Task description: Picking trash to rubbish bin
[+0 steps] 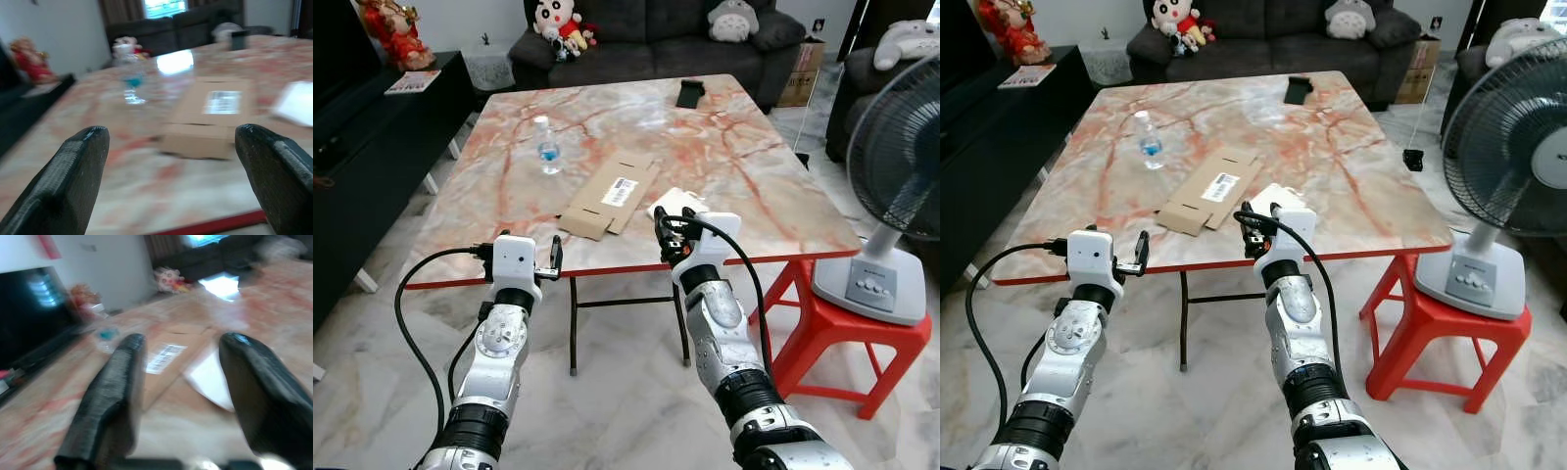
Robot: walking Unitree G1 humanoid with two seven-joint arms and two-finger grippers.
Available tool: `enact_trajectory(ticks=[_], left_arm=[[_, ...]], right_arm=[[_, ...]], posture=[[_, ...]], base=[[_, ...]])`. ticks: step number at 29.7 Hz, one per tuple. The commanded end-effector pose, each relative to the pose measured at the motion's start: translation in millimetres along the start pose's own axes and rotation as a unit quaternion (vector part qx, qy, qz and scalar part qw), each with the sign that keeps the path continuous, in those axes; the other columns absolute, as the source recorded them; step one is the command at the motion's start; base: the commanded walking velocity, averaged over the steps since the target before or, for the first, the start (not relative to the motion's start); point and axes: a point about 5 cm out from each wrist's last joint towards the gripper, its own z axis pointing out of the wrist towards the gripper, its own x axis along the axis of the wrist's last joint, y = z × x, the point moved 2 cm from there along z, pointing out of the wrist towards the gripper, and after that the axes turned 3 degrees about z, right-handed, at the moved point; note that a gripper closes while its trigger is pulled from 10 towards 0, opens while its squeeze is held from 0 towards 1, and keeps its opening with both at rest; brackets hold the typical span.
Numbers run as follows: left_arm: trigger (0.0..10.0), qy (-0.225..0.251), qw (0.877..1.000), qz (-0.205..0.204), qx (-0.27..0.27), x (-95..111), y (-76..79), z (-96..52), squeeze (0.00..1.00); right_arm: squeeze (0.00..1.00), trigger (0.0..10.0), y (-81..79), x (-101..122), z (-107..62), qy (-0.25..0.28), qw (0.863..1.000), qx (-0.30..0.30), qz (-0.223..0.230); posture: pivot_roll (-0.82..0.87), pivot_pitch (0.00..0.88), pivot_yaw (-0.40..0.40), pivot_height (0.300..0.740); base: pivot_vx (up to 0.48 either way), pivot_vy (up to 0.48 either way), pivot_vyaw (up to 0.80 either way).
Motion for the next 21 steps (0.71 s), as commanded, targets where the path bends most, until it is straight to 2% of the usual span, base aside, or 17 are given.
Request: enact_trajectory(ticks=[1, 12, 16, 21], left_arm=[[10.0, 0.004, 1.0, 0.006, 0.0, 3.3, -5.3, 1.4, 0.0], [10.0, 0.005, 1.0, 0.002, -0.004, 4.5, -3.9, 1.2, 0.0], [10.0, 0.007, 1.0, 0.0, -0.005, 6.0, -1.9, 2.4, 0.0], [10.0, 0.012, 1.0, -0.004, -0.006, 8.6, 0.0, 2.4, 0.0]], right_arm=[[0.0, 10.0, -12.0, 2.1, 4.2, 0.004, 1.0, 0.012, 0.011], [0.0, 10.0, -12.5, 1.1, 2.7, 0.004, 1.0, 0.015, 0.007], [0.0, 10.0, -13.4, 3.4, 2.7, 0.01, 1.0, 0.023, -0.013], [0.0, 10.0, -11.7, 2.8, 1.5, 0.007, 1.0, 0.022, -0.017]], posture=[[0.08, 0.0, 0.051, 0.74], [0.08, 0.0, 0.049, 0.74], [0.07, 0.0, 0.041, 0.74], [0.08, 0.0, 0.034, 0.74]], base=[[0.289, 0.0, 0.0], [0.288, 0.0, -0.05], [0.29, 0.0, 0.0], [0.287, 0.0, 0.0]])
